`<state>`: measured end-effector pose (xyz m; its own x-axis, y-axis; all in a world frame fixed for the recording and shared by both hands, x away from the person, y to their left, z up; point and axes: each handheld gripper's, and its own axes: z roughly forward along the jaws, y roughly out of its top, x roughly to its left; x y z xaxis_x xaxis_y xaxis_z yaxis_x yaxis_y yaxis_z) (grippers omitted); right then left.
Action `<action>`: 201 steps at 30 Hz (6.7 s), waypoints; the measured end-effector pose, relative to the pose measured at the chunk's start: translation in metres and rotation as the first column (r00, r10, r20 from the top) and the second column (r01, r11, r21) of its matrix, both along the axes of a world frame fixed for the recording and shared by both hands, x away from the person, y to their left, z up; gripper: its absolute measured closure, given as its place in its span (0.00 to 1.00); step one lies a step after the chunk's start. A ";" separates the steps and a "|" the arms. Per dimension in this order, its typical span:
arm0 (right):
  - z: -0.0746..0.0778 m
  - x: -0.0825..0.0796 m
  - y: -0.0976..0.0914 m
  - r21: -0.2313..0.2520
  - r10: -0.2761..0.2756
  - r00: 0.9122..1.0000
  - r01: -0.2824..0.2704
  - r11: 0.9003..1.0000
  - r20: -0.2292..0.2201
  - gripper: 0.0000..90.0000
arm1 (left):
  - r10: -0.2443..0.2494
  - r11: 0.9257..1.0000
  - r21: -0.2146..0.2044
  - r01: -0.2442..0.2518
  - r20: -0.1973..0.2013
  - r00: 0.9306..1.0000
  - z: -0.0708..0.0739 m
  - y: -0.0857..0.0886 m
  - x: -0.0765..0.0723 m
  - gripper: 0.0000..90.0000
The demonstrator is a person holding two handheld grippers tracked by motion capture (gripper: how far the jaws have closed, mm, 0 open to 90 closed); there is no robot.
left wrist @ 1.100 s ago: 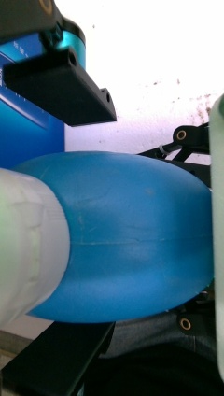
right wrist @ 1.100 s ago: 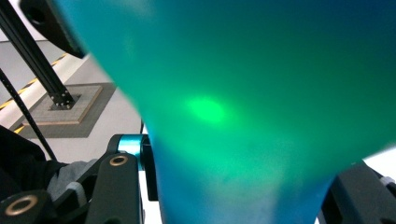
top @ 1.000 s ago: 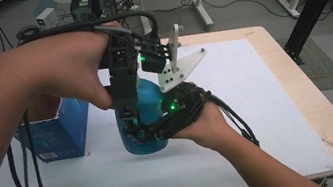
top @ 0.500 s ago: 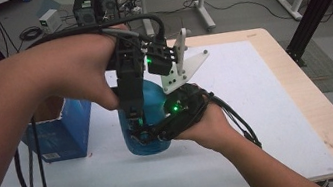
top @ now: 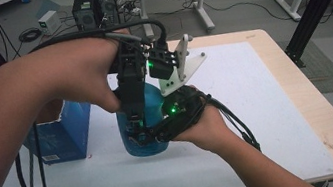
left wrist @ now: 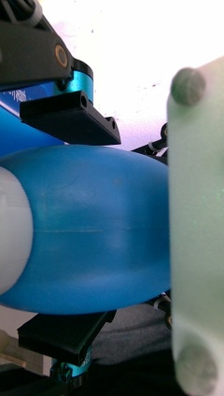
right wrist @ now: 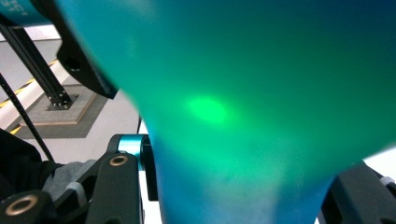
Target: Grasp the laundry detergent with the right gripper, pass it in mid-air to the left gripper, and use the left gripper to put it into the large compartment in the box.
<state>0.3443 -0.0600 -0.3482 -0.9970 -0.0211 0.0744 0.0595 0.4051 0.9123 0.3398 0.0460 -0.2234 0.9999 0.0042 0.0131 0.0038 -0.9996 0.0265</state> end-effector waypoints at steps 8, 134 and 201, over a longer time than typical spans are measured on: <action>0.001 0.001 -0.001 0.002 -0.001 1.000 0.001 1.000 0.004 0.51 | -0.008 1.000 0.011 0.008 -0.006 1.000 0.001 -0.003 0.001 0.30; 0.035 0.022 -0.107 -0.454 -0.229 0.961 0.274 0.848 0.152 0.01 | 0.720 0.690 0.113 -0.715 -0.009 0.694 -0.018 0.200 0.098 0.44; 0.061 0.052 -0.142 -0.544 -0.258 0.957 0.289 0.787 0.135 0.01 | 0.395 0.918 -0.026 -0.395 0.016 0.918 0.026 0.152 0.083 0.10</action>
<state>0.3962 -0.2017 -0.2876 -0.9573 0.2823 -0.0620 0.2051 0.8144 0.5428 0.4226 0.1982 -0.1976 0.9163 0.3994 0.0294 0.3975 -0.9161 0.0530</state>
